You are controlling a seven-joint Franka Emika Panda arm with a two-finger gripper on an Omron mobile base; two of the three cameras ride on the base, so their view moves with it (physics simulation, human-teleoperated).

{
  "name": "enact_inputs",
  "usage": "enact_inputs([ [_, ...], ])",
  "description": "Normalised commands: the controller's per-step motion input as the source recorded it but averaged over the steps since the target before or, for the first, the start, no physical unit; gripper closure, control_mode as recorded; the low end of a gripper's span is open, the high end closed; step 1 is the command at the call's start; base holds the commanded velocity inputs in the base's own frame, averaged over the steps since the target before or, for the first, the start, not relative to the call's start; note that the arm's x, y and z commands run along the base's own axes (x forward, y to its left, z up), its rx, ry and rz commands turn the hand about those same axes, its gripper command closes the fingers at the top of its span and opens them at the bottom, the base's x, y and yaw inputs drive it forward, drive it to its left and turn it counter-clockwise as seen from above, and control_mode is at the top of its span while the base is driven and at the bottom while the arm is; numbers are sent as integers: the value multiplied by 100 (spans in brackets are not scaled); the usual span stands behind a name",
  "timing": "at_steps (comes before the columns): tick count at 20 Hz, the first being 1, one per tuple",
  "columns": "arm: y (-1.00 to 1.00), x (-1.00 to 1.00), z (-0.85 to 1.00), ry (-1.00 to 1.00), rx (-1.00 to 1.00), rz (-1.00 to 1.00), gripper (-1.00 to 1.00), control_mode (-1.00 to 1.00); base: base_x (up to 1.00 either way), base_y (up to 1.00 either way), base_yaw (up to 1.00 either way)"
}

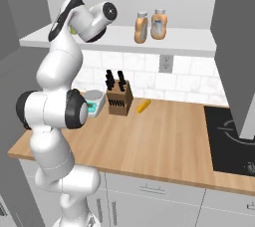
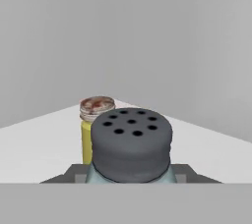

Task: Put the shaker and condiment bottle from the counter next to their counterparts in the cabinet.

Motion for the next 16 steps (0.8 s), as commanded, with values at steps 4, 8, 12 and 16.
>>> enact_inputs([
  [4,0,0,-21,0,0,0,100,-100,0,0,0],
  [8,0,0,-11,0,0,0,100,-100,0,0,0],
  [12,0,5,-13,0,0,0,100,-100,0,0,0],
  [16,0,29,0,0,0,0,100,-100,0,0,0],
])
